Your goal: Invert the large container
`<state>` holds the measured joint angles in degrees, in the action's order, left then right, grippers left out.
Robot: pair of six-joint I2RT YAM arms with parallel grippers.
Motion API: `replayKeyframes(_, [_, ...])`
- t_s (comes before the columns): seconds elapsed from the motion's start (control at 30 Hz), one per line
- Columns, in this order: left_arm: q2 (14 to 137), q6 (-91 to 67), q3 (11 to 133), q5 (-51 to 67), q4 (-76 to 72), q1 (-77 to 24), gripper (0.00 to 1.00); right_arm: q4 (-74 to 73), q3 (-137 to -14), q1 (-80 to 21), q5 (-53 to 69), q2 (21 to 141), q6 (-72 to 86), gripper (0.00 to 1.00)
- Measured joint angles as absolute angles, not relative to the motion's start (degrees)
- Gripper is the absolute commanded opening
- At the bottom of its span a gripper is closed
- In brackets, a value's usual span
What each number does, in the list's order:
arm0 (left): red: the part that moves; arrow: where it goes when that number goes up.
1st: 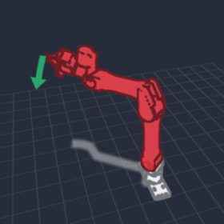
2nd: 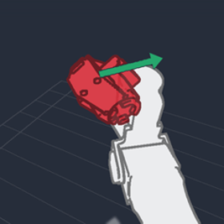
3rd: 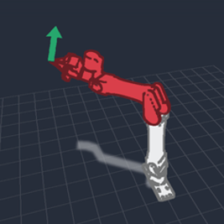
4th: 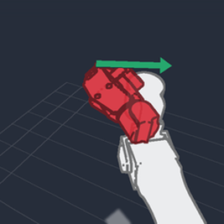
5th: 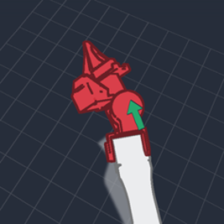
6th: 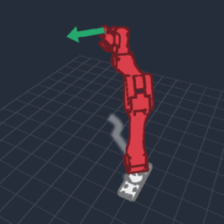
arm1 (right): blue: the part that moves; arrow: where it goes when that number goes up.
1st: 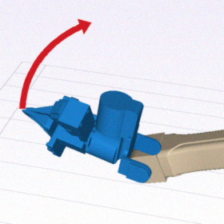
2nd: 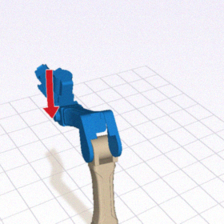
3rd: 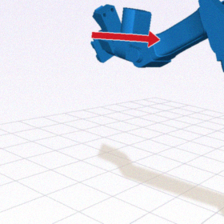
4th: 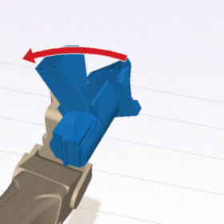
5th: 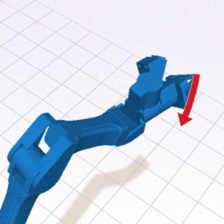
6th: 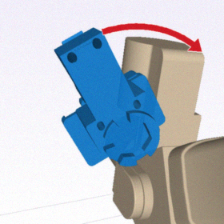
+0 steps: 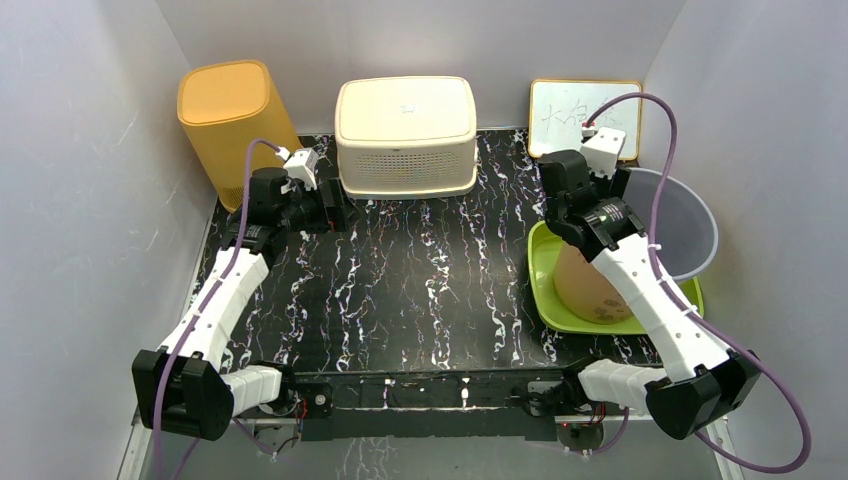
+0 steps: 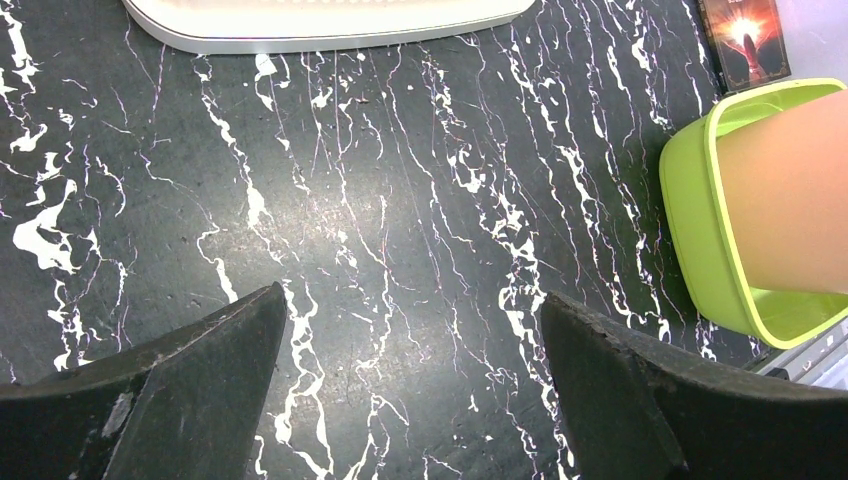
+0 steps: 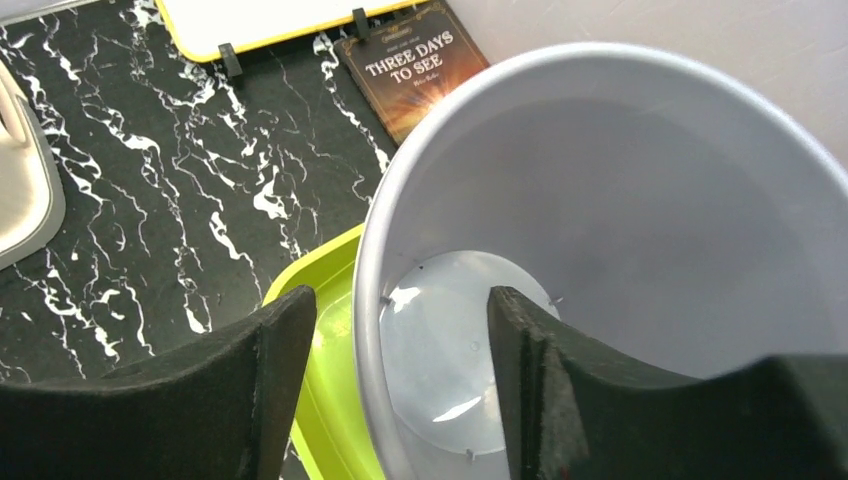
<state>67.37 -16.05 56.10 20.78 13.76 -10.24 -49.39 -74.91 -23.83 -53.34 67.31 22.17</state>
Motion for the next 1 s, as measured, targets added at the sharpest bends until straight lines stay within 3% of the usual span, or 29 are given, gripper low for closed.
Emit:
replayKeyframes(0.2, [67.4,-15.7,56.1,20.7,14.1,-10.2,0.98,-46.7,-70.6,-22.4,-51.0,66.5,21.3,0.45])
replayKeyframes(0.33, [67.0,-15.4,56.1,20.4,14.5,-10.2,0.98,-45.7,-69.5,-21.9,-49.6,66.5,20.8,0.0])
replayKeyframes(0.63, [66.5,-15.0,56.1,19.9,15.2,-10.2,0.98,-47.8,-73.0,-21.3,-47.1,67.6,19.5,0.0])
replayKeyframes(1.0, [66.5,-14.8,56.1,19.5,16.1,-10.2,0.98,-51.3,-98.7,-21.4,-44.8,72.0,16.1,0.0])
